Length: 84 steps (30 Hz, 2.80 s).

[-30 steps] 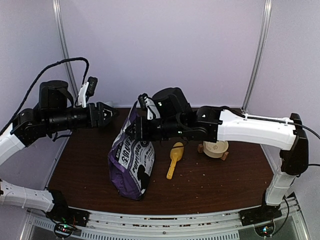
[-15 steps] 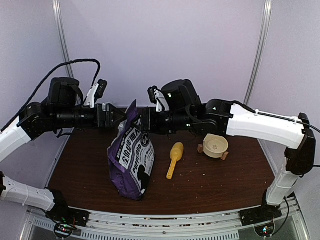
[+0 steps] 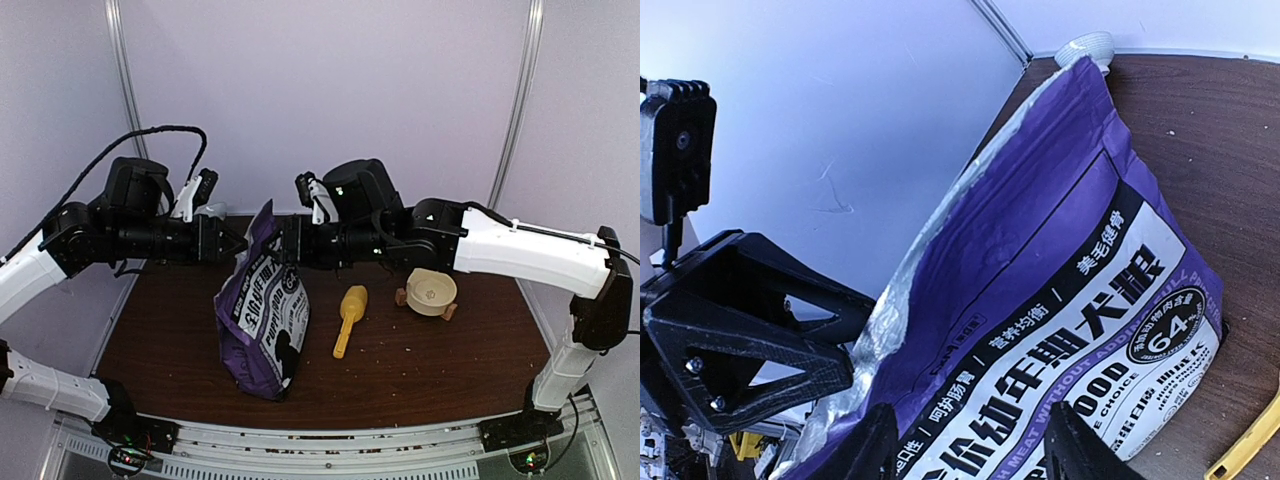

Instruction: Serve the pet food

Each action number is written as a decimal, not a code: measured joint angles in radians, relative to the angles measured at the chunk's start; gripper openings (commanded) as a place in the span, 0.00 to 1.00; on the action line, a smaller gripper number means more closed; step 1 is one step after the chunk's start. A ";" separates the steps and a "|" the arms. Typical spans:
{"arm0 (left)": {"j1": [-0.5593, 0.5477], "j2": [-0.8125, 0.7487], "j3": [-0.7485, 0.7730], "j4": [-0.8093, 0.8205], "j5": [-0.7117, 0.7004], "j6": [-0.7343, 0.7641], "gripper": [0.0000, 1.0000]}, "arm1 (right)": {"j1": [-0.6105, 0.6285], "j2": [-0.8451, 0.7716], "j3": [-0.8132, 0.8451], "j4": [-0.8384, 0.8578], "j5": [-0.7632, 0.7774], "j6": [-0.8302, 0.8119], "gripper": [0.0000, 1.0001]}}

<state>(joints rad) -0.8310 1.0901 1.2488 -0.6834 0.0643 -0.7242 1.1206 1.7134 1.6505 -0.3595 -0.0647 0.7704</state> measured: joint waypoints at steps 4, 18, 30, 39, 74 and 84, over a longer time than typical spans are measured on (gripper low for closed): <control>0.000 0.019 0.006 -0.021 -0.005 -0.004 0.28 | 0.000 0.000 0.000 -0.005 0.002 0.000 0.53; 0.000 0.046 0.024 -0.044 -0.008 -0.007 0.39 | 0.000 0.000 0.000 -0.018 0.017 -0.002 0.53; 0.000 0.063 0.038 -0.039 0.002 -0.002 0.00 | 0.000 0.000 0.000 -0.026 0.018 -0.005 0.54; -0.001 0.059 0.039 -0.037 0.002 0.000 0.00 | 0.000 0.038 0.049 -0.012 0.004 0.016 0.42; 0.010 0.025 0.016 -0.043 0.008 0.114 0.00 | -0.014 0.283 0.401 -0.167 -0.089 -0.043 0.08; 0.006 0.026 0.016 -0.063 -0.002 0.235 0.00 | -0.012 0.290 0.414 -0.182 -0.090 -0.093 0.00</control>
<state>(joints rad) -0.8249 1.1160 1.2648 -0.7464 0.0628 -0.4896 1.1088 2.0033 2.0640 -0.5411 -0.1551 0.6777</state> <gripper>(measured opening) 0.010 0.018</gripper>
